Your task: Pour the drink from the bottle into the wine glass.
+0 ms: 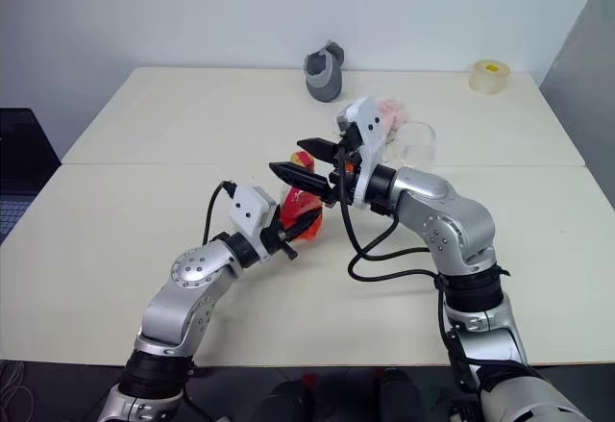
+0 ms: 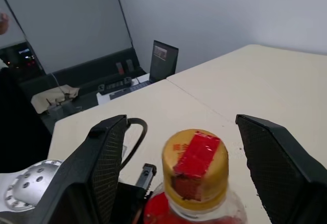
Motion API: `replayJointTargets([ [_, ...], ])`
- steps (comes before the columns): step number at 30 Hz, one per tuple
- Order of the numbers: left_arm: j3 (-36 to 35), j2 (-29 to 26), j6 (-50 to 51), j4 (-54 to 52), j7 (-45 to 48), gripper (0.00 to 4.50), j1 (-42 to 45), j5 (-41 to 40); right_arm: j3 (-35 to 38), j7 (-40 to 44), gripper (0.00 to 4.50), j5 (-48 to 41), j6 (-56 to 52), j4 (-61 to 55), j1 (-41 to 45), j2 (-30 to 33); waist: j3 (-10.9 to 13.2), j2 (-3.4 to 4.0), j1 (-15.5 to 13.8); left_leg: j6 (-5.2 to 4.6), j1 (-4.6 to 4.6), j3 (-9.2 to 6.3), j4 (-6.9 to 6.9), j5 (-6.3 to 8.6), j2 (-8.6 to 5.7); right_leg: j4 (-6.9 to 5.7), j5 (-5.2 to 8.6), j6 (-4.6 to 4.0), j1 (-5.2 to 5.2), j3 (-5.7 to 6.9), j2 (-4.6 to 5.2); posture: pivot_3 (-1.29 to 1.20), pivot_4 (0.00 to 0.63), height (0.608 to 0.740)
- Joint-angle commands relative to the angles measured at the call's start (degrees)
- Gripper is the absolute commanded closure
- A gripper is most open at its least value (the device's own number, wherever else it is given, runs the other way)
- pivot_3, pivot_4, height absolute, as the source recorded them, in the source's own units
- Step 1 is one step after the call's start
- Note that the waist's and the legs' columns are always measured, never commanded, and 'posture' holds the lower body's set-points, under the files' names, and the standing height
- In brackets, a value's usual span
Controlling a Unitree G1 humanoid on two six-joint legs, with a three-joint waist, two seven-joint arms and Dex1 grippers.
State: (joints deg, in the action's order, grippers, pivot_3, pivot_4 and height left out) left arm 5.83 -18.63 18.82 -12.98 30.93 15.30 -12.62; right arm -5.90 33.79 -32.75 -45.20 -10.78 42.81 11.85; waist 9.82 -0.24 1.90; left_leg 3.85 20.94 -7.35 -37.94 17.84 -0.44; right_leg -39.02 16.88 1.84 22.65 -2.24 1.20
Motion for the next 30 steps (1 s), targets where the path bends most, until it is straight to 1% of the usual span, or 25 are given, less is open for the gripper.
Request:
replayJointTargets([
  [1,-0.56,0.20,-1.14,-2.06,0.30,3.24,1.10,-0.64,-0.58,-0.21,0.86,2.00,3.44,0.46,0.96,-0.56,0.00,0.00,0.00,0.00,0.00,-0.01,0.00,0.00,0.01,0.00,0.00,0.00,0.00,0.00,0.00,0.00,0.150,0.740],
  [6,-0.67,-0.01,-0.91,-2.34,0.43,3.24,0.85,-0.78,1.09,-0.35,0.86,2.22,3.38,1.52,1.10,0.02,0.00,0.00,0.00,0.00,0.00,-0.01,0.00,0.00,0.01,0.00,0.00,0.00,0.00,0.00,0.00,0.00,0.150,0.740],
  [10,-0.66,0.03,-0.95,-2.21,0.39,3.24,0.86,-0.79,2.67,0.13,0.86,1.26,2.03,0.71,0.48,1.80,0.00,0.00,-0.01,0.00,0.01,-0.01,0.00,0.00,0.01,0.01,0.00,0.00,0.00,0.00,0.00,0.00,0.150,0.740],
  [14,-0.59,0.11,-1.03,-1.93,0.45,3.24,0.99,-0.80,4.07,-0.10,0.86,-1.16,-0.46,-1.04,-0.36,2.87,0.00,0.00,0.00,-0.01,0.00,-0.02,0.01,0.00,0.01,0.00,0.00,0.00,0.00,0.00,0.00,0.00,0.150,0.740],
  [18,-0.46,0.25,-1.25,-1.30,0.56,3.24,1.48,-0.70,4.70,0.03,0.86,-4.61,-2.95,-2.81,-0.72,2.30,0.00,0.00,0.00,-0.01,0.00,0.00,0.01,0.00,0.01,0.00,0.00,0.00,0.01,-0.01,0.00,0.00,0.150,0.740],
  [21,-0.50,0.31,-1.31,-0.87,0.70,3.24,2.02,-0.71,4.93,-0.29,1.45,-6.44,-4.19,-3.47,-0.51,1.42,0.00,0.00,0.01,-0.04,0.00,-0.01,0.01,0.02,0.00,-0.01,0.00,0.00,0.01,0.00,0.00,0.00,0.150,0.740],
  [26,-0.60,0.25,-1.31,-0.80,1.01,3.24,2.11,-0.66,5.12,-0.40,3.19,-7.43,-4.71,-3.78,-0.27,1.09,0.00,0.00,0.00,-0.15,0.00,-0.01,0.00,0.08,0.00,-0.01,0.00,0.00,0.00,0.01,0.00,0.00,0.150,0.740],
  [30,-0.64,0.14,-1.14,-1.37,1.07,3.24,1.57,-0.66,5.36,-0.31,3.24,-7.41,-4.55,-3.83,-0.03,1.38,0.00,0.00,0.00,-0.13,0.00,0.00,0.01,0.07,0.00,0.00,0.00,0.00,0.01,0.00,0.00,0.00,0.150,0.740],
])
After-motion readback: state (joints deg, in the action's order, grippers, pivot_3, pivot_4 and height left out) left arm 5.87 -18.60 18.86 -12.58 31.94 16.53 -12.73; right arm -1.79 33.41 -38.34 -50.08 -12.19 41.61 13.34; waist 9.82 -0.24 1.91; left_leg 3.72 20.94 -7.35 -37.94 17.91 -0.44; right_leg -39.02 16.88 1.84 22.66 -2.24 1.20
